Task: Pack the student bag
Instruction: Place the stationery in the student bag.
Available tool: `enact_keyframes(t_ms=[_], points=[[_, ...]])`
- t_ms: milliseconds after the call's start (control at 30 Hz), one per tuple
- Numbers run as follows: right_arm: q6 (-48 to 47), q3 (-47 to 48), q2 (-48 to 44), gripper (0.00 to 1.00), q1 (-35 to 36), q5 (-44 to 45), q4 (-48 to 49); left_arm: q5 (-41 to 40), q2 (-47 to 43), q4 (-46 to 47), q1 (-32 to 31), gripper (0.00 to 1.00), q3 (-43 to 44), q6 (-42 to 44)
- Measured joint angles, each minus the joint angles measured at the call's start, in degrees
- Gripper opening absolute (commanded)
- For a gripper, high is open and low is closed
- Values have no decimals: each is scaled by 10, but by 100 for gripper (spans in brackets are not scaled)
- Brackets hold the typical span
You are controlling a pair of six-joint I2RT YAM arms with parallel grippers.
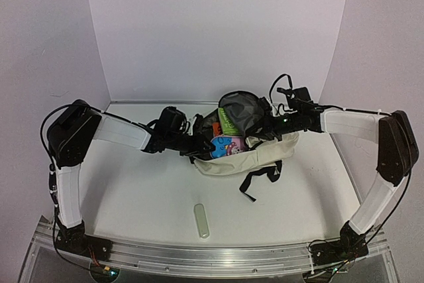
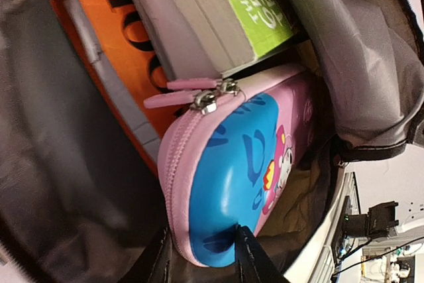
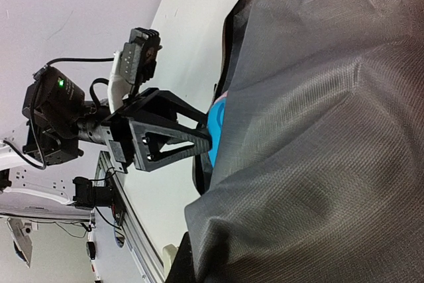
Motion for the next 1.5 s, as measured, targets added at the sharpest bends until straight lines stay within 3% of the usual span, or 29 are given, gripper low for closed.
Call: enact_keyframes(t_ms=[367, 600, 967, 1500], points=[[0, 0, 0, 0, 0, -4, 2, 46, 85, -3, -33, 24, 99, 0], [0, 0, 0, 0, 0, -5, 2, 53, 112, 10, -46, 32, 134, -2], [2, 0, 0, 0, 0, -6, 4, 68, 158, 11, -46, 32, 198, -4], [2, -3, 0, 0, 0, -7, 5, 65, 164, -44, -53, 54, 232, 28]])
